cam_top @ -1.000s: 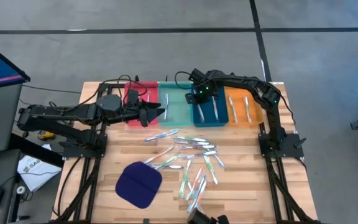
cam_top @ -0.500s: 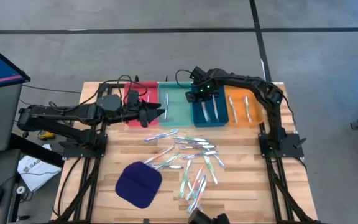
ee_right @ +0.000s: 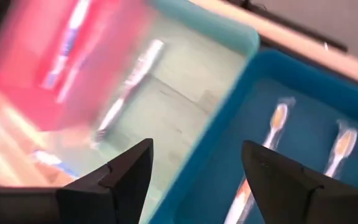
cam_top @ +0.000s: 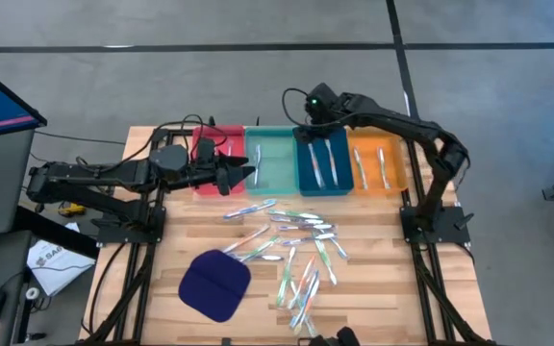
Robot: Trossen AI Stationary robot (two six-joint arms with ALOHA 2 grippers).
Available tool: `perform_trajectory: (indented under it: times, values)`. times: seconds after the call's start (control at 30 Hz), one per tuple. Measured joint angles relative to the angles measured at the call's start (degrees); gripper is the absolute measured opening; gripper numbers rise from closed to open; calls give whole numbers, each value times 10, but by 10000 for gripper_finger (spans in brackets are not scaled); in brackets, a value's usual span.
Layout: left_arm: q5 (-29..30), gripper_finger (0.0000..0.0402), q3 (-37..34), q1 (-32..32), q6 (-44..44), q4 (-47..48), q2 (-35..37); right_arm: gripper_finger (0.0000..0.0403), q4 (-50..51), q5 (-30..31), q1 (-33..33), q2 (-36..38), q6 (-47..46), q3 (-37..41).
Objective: Pick & Place Toothbrushes
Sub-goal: Put the purple toothbrush into the green bin
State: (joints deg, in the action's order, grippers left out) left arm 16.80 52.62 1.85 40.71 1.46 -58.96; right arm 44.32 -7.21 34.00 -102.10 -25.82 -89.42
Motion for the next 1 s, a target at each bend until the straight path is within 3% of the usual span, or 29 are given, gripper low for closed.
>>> perform_trajectory:
  times: [0.27, 0.57, 0.77, 1.0]
  values:
    - [-13, 297, 0, 0, 1, 0, 0, 240, 3, -3, -44, 93, 33, 0]
    - [-97, 297, 0, -29, 5, 0, 0, 240, 26, -9, -147, 169, -1, 0]
    - [-142, 297, 0, -77, 13, 0, 0, 240, 117, -19, -242, 175, -7, 0]
    - [-123, 297, 0, -139, 13, 0, 0, 240, 197, -19, -343, 130, 25, 0]
